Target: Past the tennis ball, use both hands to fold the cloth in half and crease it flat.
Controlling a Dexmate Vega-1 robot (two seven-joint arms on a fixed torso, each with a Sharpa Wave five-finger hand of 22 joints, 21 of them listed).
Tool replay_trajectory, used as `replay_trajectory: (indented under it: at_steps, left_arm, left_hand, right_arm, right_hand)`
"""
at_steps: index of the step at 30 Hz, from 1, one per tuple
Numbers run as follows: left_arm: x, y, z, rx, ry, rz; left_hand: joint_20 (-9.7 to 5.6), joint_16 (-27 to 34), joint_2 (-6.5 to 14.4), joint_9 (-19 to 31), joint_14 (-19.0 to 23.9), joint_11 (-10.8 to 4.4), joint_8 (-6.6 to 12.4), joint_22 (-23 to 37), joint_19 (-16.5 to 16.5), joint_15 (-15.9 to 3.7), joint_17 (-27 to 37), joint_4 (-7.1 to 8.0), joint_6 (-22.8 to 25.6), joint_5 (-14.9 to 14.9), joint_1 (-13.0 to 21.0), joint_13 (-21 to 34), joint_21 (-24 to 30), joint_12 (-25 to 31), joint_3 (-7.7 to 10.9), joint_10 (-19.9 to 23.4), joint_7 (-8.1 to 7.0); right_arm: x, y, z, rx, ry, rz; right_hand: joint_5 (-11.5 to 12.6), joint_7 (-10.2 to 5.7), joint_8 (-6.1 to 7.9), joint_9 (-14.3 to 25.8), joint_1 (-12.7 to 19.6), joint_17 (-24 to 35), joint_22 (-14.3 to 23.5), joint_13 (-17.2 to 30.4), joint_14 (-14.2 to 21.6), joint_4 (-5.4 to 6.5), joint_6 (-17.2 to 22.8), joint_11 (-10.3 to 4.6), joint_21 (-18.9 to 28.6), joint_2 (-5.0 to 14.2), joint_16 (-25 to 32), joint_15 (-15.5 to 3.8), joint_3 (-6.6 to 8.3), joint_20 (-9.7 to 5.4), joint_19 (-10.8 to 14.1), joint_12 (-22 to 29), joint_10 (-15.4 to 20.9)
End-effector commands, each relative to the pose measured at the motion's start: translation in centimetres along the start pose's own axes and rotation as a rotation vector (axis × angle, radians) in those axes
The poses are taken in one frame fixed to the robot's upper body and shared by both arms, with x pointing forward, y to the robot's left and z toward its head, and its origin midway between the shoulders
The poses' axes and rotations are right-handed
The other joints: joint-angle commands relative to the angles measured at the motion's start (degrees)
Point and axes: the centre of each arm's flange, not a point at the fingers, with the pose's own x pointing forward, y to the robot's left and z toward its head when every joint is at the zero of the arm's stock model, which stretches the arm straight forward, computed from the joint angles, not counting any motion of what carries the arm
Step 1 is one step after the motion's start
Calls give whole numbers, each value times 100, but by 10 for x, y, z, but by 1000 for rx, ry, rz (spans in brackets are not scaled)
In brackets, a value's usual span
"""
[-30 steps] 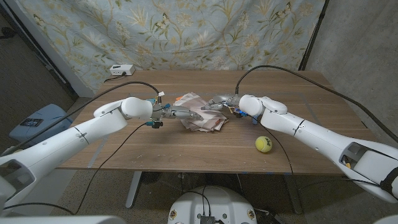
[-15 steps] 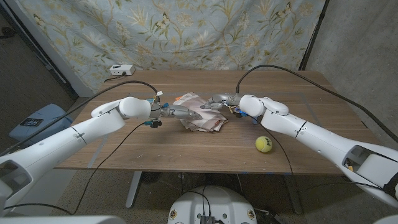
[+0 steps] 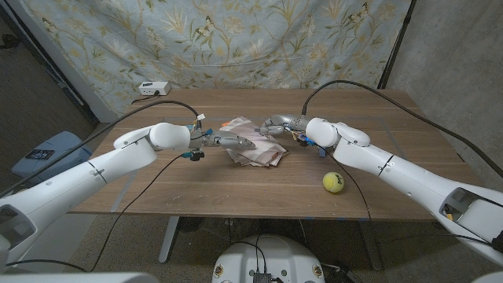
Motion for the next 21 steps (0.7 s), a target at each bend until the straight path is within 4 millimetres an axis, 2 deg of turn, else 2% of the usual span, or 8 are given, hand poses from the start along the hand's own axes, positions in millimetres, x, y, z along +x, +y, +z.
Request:
replay_trajectory:
  at_steps: [1, 14, 21]
  left_arm:
    - [-3, 1, 5, -11, 4, 44]
    - [-4, 13, 12, -12, -10, 82]
    - [-14, 14, 14, -42, -6, 126]
  left_hand:
    - [37, 18, 21, 23, -10, 42, 26, 8, -762, 23, 9, 11, -48, 23, 64, 17, -19, 27, -13, -28, 0]
    - [26, 14, 10, 24, -19, 43, 24, 8, -764, 24, 8, 13, -61, 22, 69, 18, -20, 24, -22, -57, -6]
    - [33, 17, 7, 23, -12, 29, 25, 8, -763, 26, 8, 13, -62, 21, 72, 18, -19, 28, -24, -55, -3]
  right_arm:
    - [-11, -2, -9, 2, 48, -23]
    - [-25, -1, -33, 24, 139, -26]
    - [-36, 2, -50, 69, 193, -43]
  right_hand:
    - [10, -5, 21, 20, 95, -1, 10, 9, 60, -61, 54, 13, 22, 2, 9, -24, 34, -9, 31, 7, 57]
    - [12, -36, 41, 23, 115, -21, 10, 14, 70, -87, 144, 21, 16, 63, 10, -56, 93, -17, 25, 13, 121]
    - [12, -34, 32, 24, 110, -25, 10, 17, 80, -84, 137, 29, 16, 95, 16, -69, 118, -20, 29, 5, 120]
